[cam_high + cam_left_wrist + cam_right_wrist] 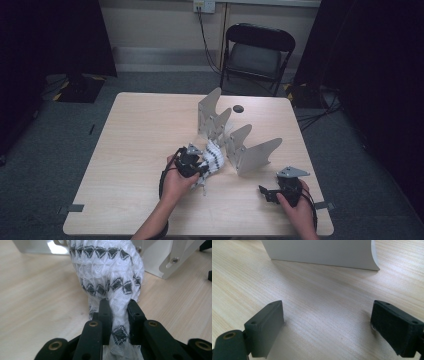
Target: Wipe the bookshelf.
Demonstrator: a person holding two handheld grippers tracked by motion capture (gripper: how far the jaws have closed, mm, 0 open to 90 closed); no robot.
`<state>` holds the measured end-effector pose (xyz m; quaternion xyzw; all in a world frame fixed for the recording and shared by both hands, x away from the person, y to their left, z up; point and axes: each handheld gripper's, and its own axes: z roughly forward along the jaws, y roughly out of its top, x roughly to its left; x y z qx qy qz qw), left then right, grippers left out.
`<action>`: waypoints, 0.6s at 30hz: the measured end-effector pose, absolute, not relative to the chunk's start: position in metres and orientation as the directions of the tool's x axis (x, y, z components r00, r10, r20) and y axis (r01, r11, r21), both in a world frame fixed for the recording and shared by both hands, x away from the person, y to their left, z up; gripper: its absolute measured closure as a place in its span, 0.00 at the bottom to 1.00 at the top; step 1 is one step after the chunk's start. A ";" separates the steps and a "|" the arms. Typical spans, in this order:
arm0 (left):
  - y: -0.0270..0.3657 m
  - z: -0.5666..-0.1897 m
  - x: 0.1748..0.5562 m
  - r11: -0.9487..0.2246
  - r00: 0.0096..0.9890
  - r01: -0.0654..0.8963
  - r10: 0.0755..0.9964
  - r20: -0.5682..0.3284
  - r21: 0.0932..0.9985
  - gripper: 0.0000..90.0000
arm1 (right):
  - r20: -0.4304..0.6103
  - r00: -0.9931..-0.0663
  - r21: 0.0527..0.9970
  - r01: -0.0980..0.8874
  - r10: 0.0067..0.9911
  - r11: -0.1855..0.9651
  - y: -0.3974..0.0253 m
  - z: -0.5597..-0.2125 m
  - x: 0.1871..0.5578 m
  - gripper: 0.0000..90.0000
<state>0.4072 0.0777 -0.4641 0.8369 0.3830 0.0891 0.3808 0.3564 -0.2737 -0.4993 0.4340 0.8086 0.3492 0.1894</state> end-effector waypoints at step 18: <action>0.065 -0.368 0.411 -0.369 0.725 0.430 0.686 -0.071 0.824 0.86 | -0.003 -0.551 0.729 0.570 0.834 0.379 -0.274 -0.499 0.356 0.12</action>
